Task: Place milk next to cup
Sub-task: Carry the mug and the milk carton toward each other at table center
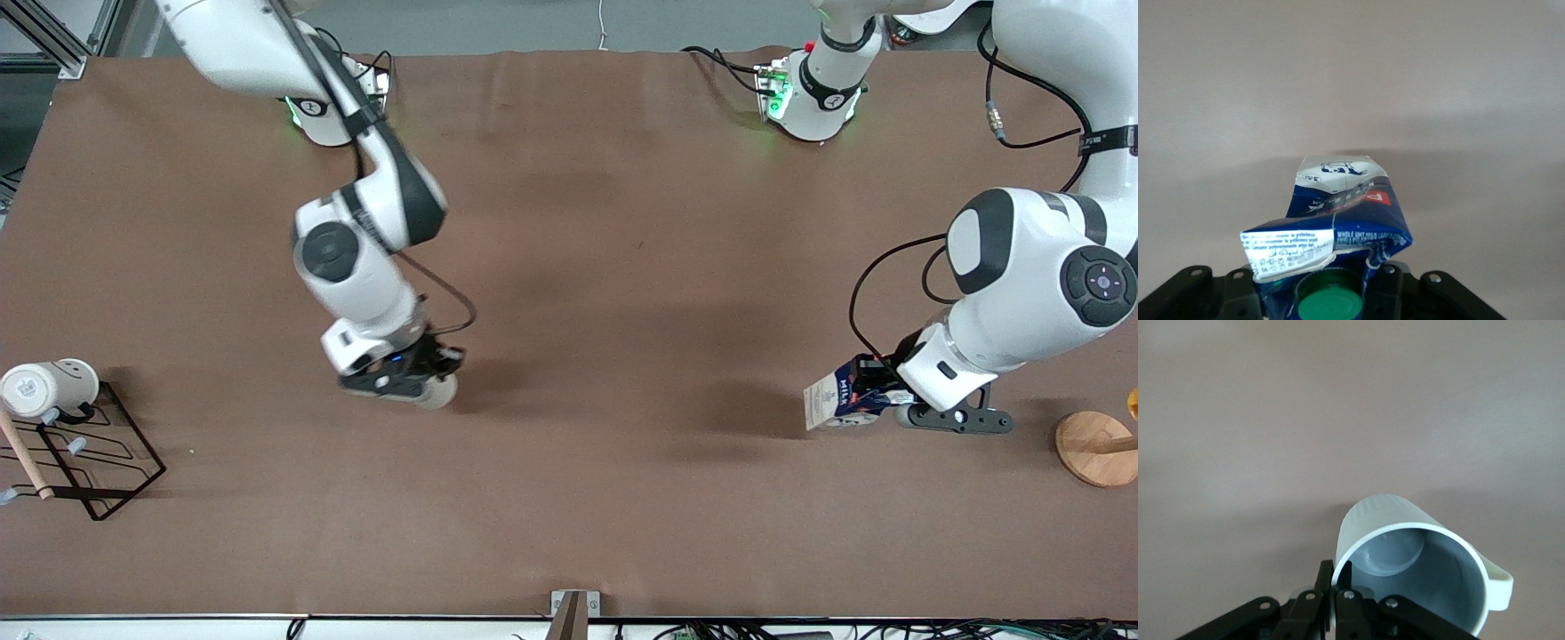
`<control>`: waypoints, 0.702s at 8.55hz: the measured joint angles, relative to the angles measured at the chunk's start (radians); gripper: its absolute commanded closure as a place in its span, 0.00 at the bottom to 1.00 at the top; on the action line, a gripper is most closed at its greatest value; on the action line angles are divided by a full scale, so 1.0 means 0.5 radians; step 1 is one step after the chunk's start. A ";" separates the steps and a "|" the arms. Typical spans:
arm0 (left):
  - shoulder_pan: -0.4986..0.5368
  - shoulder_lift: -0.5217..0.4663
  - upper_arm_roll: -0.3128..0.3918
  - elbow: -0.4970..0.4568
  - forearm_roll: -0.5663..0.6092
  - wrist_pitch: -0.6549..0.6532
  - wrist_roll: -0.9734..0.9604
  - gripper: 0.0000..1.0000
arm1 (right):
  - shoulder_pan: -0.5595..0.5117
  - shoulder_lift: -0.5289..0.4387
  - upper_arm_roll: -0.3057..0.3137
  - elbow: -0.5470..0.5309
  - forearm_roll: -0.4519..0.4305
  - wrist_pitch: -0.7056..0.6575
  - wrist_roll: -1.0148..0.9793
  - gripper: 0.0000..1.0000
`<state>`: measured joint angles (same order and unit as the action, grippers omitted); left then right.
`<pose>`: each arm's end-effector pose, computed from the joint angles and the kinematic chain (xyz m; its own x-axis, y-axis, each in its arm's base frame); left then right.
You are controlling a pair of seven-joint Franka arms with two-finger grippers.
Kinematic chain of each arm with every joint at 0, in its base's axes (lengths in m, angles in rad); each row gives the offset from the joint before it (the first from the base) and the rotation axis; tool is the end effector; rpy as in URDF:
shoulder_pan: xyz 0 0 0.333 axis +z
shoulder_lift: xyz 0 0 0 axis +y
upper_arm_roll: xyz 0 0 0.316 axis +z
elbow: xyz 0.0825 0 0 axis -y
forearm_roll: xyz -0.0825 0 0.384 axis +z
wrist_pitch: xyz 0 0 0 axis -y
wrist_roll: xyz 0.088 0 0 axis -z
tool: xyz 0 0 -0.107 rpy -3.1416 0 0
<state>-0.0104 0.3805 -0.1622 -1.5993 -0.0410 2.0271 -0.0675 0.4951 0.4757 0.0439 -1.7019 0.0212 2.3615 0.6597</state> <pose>0.6634 -0.1050 0.4191 0.9964 -0.0727 0.0436 -0.0767 -0.9920 0.1007 0.5909 0.3497 0.3361 0.9815 -0.1482 0.1214 -0.1306 -0.9813 -0.1417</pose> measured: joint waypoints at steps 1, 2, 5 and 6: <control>-0.001 -0.023 -0.065 0.012 -0.001 -0.036 -0.086 0.59 | 0.127 0.057 -0.002 0.055 -0.001 0.001 0.083 1.00; -0.003 -0.045 -0.132 0.020 -0.001 -0.068 -0.182 0.59 | 0.204 0.128 -0.006 0.116 -0.003 0.005 0.102 1.00; -0.005 -0.099 -0.293 0.072 -0.001 -0.162 -0.443 0.59 | 0.286 0.385 -0.008 0.343 -0.101 0.006 0.101 1.00; -0.008 -0.101 -0.353 0.089 -0.001 -0.167 -0.551 0.59 | 0.308 0.456 -0.009 0.390 -0.107 0.006 0.101 0.99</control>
<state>-0.0142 0.3299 -0.3387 -1.5550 -0.0415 1.9437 -0.3429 0.6493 0.7039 0.0395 -1.5069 -0.0321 2.3645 0.7103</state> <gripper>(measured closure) 0.590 0.956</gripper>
